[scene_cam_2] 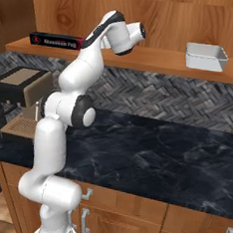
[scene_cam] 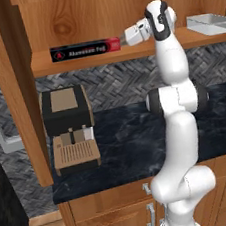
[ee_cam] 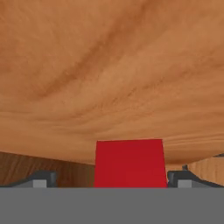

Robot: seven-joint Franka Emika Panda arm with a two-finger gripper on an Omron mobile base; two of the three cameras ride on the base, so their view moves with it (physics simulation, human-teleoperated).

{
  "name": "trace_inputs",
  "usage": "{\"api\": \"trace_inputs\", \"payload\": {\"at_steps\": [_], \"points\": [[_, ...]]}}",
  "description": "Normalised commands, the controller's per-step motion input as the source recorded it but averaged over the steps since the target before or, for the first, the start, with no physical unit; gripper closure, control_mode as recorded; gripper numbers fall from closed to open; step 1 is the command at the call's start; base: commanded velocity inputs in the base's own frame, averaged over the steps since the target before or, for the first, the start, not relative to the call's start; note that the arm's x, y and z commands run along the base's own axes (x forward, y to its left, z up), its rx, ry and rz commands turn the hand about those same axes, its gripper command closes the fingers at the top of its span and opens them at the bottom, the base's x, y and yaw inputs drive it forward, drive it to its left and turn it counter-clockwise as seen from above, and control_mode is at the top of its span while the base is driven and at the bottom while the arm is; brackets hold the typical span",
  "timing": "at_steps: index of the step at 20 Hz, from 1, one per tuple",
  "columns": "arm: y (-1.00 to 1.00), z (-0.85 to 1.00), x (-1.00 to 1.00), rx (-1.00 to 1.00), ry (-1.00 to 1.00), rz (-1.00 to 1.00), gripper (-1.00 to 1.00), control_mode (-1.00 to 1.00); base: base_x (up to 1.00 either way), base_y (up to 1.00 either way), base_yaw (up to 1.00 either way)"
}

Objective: Retrieve the tupperware and aluminum foil from the cabinet and place them on the dining counter near the plate with eggplant and carrot to prepare for storing leftovers.

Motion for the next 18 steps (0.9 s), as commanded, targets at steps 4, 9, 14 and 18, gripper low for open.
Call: {"api": "trace_inputs", "payload": {"at_steps": [4,9,14,18], "points": [[0.18,0.00,0.15,0.00,0.00,0.01,-1.00,-1.00,0.00,0.00,0.00],[0.18,-0.01,0.00,-0.01,0.00,0.03,-1.00,-1.00,0.00,0.00,0.00],[0.41,-0.16,0.00,-0.05,0.00,0.08,-1.00,-1.00,0.00,0.00,0.00],[0.45,-0.30,0.00,-0.06,0.00,0.08,-1.00,-1.00,0.00,0.00,0.00]]}}
